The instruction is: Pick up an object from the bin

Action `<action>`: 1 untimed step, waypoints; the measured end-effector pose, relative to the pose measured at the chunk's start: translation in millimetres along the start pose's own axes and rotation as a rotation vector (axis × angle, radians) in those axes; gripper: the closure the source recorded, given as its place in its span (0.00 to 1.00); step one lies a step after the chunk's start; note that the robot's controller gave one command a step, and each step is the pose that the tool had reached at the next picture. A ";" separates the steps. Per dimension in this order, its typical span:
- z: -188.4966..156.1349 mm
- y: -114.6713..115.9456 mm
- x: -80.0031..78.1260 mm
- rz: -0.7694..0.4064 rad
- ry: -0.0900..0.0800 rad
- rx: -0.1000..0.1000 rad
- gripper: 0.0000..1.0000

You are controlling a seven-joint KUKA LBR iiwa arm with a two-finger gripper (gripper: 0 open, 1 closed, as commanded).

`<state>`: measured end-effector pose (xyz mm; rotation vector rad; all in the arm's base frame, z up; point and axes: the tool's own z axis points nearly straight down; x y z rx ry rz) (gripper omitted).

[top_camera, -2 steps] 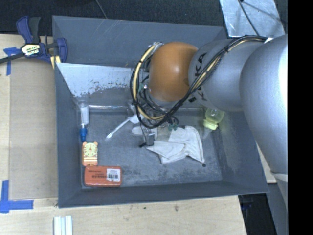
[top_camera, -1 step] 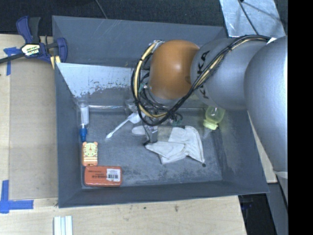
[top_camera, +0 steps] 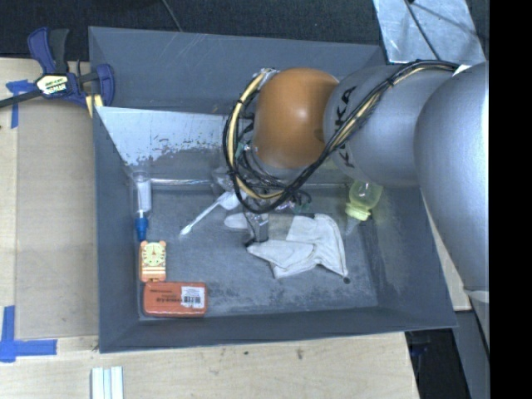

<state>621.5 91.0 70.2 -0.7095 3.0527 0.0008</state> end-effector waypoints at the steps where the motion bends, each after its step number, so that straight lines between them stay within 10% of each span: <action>1: -1.2 -1.4 9.7 -0.044 0.003 -0.001 0.00</action>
Offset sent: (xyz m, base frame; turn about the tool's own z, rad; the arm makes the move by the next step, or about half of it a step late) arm -0.0182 -0.0060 -0.0002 -0.0762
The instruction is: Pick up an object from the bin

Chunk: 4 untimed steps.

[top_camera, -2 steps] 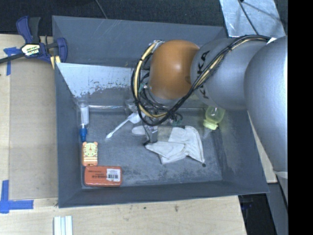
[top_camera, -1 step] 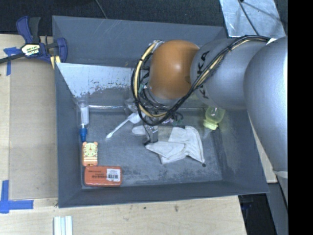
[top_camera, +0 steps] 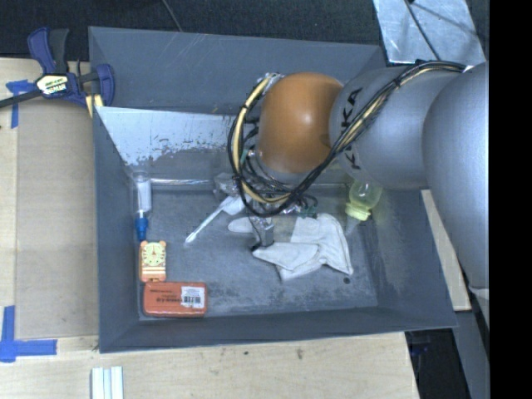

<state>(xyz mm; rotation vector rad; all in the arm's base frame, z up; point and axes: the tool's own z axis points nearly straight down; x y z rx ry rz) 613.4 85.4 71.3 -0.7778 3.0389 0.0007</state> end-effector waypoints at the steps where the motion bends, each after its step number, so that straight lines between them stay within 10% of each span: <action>1: -0.1 2.4 5.0 -0.018 0.000 0.000 0.00; 4: -35.0 -4.2 6.2 0.020 0.003 -0.001 0.00</action>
Offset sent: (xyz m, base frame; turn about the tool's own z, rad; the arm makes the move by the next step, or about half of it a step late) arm -0.0113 0.0045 0.0316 0.0159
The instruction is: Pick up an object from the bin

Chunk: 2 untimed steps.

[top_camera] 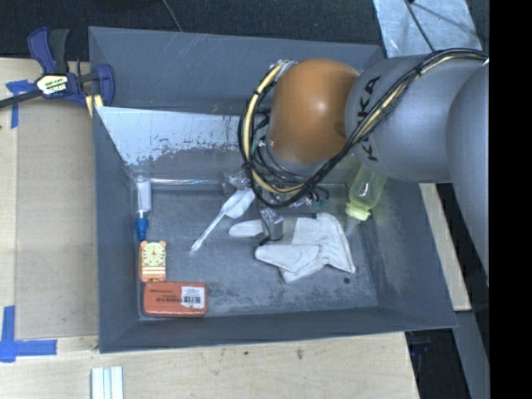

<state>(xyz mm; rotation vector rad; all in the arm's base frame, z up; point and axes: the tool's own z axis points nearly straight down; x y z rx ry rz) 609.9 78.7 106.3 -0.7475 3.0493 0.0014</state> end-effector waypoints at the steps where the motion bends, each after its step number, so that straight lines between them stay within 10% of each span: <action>1: 5.5 -8.9 -2.3 -0.161 -0.003 0.002 0.00; 2: 19.5 2.1 -16.4 -0.359 -0.003 0.002 0.00</action>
Offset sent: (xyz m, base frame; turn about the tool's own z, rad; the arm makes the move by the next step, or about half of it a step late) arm 0.0161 0.0226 -0.0277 -0.3442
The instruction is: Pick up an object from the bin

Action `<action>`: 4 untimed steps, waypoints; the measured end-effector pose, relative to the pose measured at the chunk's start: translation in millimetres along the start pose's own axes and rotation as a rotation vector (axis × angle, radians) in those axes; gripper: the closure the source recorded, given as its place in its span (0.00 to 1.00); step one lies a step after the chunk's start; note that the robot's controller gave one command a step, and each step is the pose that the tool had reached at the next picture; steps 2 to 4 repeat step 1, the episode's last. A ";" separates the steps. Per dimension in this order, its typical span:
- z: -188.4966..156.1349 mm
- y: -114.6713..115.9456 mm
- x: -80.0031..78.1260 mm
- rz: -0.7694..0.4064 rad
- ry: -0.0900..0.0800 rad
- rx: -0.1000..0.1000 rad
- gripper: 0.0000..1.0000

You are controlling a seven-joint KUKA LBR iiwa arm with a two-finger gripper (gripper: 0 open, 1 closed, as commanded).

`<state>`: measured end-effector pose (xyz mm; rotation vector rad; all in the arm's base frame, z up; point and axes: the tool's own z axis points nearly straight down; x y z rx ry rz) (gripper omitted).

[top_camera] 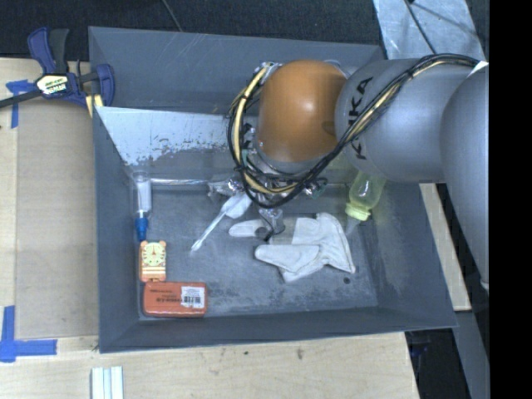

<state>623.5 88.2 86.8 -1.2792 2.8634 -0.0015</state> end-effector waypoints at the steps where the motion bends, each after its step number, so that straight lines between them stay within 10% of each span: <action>1: 10.6 6.7 -1.6 -0.061 0.001 -0.002 0.00; 4: 10.6 6.7 -1.6 -0.061 0.001 -0.002 0.00</action>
Offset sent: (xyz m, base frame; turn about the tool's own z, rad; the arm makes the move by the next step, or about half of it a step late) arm -0.0140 0.0064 -0.0078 -0.2089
